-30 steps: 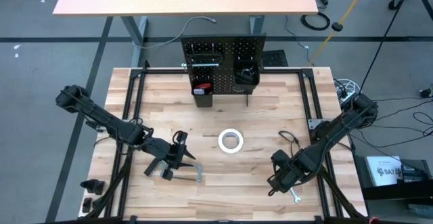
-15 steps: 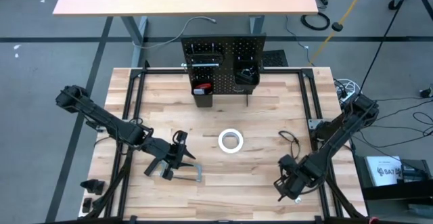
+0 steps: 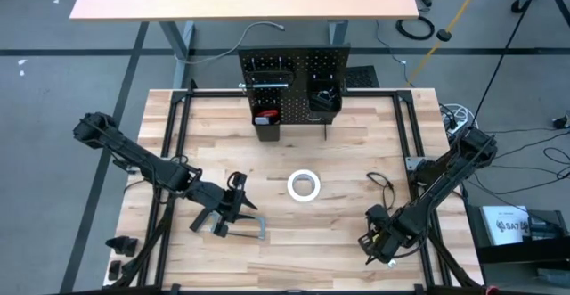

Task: Hang tools onto peg board
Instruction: Put the silver wrench into the left black tool bin

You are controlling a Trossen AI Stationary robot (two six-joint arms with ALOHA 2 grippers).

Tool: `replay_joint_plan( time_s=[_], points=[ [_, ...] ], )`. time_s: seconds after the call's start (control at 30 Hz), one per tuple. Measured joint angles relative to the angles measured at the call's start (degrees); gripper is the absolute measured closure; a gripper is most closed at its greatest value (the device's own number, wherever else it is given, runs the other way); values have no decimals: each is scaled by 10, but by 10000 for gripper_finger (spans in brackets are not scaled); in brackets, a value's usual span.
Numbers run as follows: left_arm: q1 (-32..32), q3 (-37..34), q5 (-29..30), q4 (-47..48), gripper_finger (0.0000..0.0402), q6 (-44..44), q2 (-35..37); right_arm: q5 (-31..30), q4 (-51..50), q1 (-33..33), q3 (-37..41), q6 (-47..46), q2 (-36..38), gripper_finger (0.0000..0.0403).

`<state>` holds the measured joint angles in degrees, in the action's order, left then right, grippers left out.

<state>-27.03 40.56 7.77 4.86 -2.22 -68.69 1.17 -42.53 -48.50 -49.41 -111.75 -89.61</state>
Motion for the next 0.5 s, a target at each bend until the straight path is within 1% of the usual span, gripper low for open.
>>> replay_joint_plan(
  time_s=[0.07,0.23,0.37,0.5],
  points=[
    [0,0,0,0,275,0,0,-8,5,0,0,3,-9,238],
    [0,0,2,1,275,0,0,-7,24,0,0,12,-37,238],
    [0,0,2,2,275,0,0,16,25,1,-3,21,-63,241],
    [0,0,2,2,275,0,0,22,24,1,-4,28,-74,261]
  ],
)
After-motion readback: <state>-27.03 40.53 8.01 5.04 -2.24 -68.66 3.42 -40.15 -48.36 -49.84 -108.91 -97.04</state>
